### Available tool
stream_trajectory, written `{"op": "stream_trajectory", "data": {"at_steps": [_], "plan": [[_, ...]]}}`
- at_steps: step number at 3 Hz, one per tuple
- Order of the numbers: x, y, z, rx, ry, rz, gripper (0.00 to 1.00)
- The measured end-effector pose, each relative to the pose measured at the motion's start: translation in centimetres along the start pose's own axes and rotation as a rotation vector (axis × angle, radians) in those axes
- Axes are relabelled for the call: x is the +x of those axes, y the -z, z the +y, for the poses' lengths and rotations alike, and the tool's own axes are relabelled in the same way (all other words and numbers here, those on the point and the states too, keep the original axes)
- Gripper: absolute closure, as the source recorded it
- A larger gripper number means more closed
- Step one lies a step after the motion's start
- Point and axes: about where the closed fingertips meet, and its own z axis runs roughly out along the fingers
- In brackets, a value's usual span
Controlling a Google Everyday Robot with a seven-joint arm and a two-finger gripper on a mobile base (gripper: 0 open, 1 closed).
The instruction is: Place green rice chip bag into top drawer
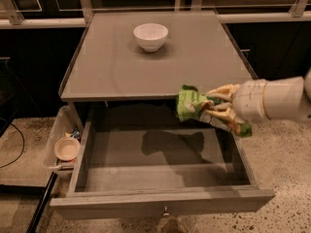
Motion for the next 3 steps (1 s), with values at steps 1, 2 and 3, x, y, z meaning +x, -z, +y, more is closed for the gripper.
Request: {"op": "stream_trajectory", "data": {"at_steps": [1, 2, 3], "plan": [[3.8, -3.9, 3.6, 0.021, -0.058, 0.015, 1.00], [3.8, -3.9, 3.6, 0.021, -0.058, 0.015, 1.00], [4.2, -6.2, 4.8, -0.023, -0.089, -0.001, 1.00]]}}
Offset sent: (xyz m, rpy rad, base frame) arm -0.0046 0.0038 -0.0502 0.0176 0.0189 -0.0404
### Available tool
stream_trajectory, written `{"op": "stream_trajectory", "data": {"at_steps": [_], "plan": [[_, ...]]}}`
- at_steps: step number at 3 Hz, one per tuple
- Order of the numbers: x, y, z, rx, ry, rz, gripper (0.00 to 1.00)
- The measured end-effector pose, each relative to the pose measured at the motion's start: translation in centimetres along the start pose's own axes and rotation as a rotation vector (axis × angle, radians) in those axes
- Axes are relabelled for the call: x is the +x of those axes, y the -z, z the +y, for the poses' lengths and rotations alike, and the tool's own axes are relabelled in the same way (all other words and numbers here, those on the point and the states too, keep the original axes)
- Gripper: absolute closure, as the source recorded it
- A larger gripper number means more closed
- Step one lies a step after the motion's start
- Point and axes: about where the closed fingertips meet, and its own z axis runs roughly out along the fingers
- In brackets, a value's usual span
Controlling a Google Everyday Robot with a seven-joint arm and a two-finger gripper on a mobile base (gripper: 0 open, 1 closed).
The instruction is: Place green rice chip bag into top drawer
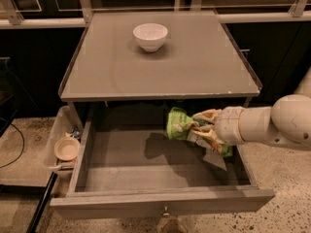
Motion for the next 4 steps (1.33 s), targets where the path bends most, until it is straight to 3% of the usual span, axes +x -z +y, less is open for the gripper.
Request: {"op": "stream_trajectory", "data": {"at_steps": [1, 3, 4], "plan": [[1.2, -4.8, 2.7, -0.070, -0.035, -0.010, 1.00], [3.0, -11.8, 5.6, -0.121, -0.050, -0.023, 1.00], [3.0, -12.0, 5.6, -0.121, -0.050, -0.024, 0.82]]}}
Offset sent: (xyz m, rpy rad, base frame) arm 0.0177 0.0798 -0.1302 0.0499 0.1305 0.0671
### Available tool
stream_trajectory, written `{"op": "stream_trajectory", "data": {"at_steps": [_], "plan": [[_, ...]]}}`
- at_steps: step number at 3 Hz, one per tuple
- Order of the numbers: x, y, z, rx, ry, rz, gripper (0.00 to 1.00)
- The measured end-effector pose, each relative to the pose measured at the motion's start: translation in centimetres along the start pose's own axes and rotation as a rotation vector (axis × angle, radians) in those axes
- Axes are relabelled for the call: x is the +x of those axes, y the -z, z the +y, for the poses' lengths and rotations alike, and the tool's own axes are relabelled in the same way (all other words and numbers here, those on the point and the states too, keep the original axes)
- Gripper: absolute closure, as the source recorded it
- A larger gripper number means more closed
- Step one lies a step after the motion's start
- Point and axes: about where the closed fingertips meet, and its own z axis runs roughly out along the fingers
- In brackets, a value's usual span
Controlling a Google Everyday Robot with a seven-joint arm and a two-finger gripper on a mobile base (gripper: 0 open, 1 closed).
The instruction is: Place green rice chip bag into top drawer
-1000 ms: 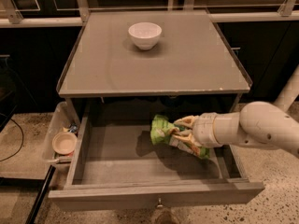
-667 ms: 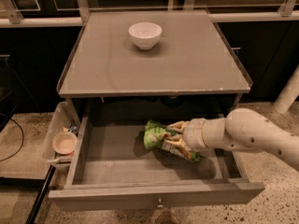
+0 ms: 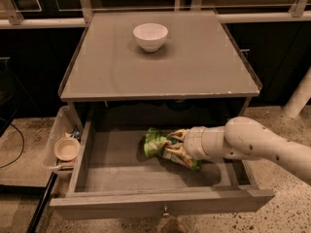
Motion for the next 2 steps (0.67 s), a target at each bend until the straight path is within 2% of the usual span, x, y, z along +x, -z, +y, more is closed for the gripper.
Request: {"op": "stream_trajectory", "data": {"at_steps": [2], "plan": [[0.00, 0.00, 0.00, 0.000, 0.000, 0.000, 0.35]]}}
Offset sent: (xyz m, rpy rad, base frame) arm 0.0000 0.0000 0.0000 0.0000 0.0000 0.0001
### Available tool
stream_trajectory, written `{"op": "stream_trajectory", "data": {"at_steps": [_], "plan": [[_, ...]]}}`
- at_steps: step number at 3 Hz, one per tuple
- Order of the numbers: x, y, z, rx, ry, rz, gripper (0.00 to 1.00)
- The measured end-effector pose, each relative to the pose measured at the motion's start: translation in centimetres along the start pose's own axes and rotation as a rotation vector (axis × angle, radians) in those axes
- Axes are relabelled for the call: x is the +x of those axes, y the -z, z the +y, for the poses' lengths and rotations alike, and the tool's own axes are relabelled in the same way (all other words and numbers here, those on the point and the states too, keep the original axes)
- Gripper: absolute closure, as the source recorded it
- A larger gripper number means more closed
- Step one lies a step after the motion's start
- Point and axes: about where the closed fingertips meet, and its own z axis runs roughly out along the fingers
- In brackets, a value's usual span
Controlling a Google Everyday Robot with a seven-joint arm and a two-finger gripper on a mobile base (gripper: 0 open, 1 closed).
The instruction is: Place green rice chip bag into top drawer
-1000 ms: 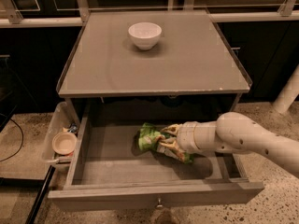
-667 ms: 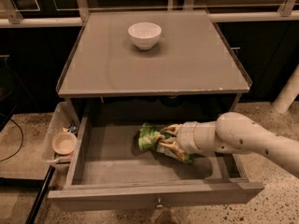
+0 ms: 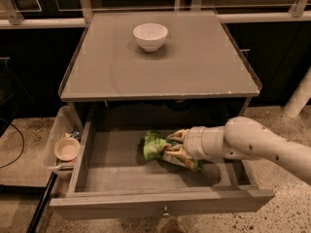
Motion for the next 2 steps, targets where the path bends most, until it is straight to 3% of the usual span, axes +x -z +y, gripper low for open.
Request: {"op": "stream_trajectory", "data": {"at_steps": [1, 2], "plan": [[-0.8, 1.3, 0.2, 0.004, 0.013, 0.010, 0.12], [-3.4, 5.4, 0.2, 0.051, 0.081, 0.022, 0.00]]}}
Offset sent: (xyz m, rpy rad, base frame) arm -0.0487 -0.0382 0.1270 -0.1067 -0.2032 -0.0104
